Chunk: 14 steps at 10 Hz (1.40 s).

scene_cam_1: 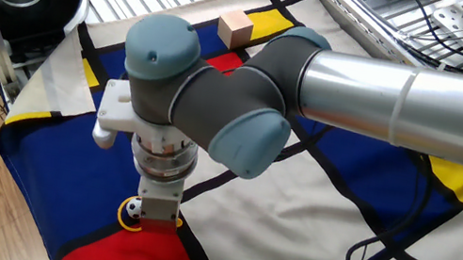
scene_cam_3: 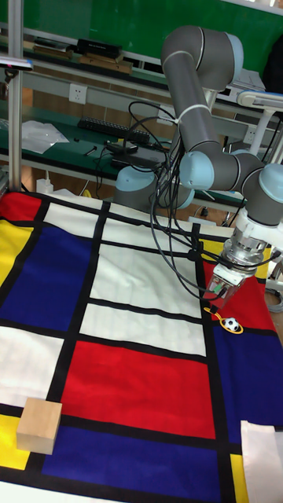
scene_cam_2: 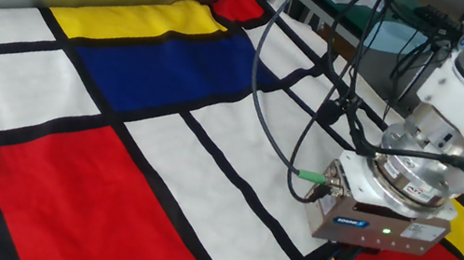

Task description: Remove the bubble ring from the ball

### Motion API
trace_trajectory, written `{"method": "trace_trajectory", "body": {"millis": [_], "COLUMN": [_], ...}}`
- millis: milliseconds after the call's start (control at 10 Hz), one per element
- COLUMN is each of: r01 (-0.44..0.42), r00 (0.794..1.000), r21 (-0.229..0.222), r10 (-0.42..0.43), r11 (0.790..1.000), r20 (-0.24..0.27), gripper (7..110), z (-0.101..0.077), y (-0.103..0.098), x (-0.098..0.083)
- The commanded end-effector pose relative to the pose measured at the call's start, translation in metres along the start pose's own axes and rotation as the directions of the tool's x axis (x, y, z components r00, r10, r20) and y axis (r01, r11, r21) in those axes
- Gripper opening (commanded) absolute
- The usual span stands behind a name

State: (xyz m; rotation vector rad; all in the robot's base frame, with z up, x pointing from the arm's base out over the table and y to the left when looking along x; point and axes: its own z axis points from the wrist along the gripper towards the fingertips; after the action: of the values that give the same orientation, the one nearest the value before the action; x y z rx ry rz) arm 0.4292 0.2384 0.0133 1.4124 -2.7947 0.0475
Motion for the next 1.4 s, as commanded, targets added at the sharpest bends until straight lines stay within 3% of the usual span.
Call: {"method": "trace_trajectory", "body": {"millis": [0,100,200,300,400,500,600,800,900,1300], "r01": [-0.017,0.014,0.034,0.034,0.035,0.047,0.063,0.068,0.05,0.001], "r00": [0.999,0.999,0.999,0.999,0.999,0.997,0.997,0.998,0.999,1.0], "r21": [-0.019,-0.047,-0.085,-0.061,-0.031,-0.04,-0.048,-0.011,0.002,-0.016], "r10": [0.016,-0.017,-0.036,-0.035,-0.036,-0.05,-0.065,-0.068,-0.05,-0.001], "r11": [1.0,0.999,0.996,0.998,0.999,0.998,0.997,0.998,0.999,1.0], "r20": [-0.035,-0.05,-0.016,-0.009,-0.039,-0.059,-0.047,0.012,0.013,0.009], "gripper": [7,7,7,7,7,22,22,22,44,44], "z": [0.0,-0.001,-0.001,-0.001,0.0,-0.001,-0.001,0.0,0.0,0.002], "y": [0.007,0.014,0.024,0.018,0.01,0.012,0.014,0.005,0.002,0.008], "x": [0.008,0.012,0.005,0.003,0.01,0.015,0.012,-0.003,-0.003,-0.005]}}
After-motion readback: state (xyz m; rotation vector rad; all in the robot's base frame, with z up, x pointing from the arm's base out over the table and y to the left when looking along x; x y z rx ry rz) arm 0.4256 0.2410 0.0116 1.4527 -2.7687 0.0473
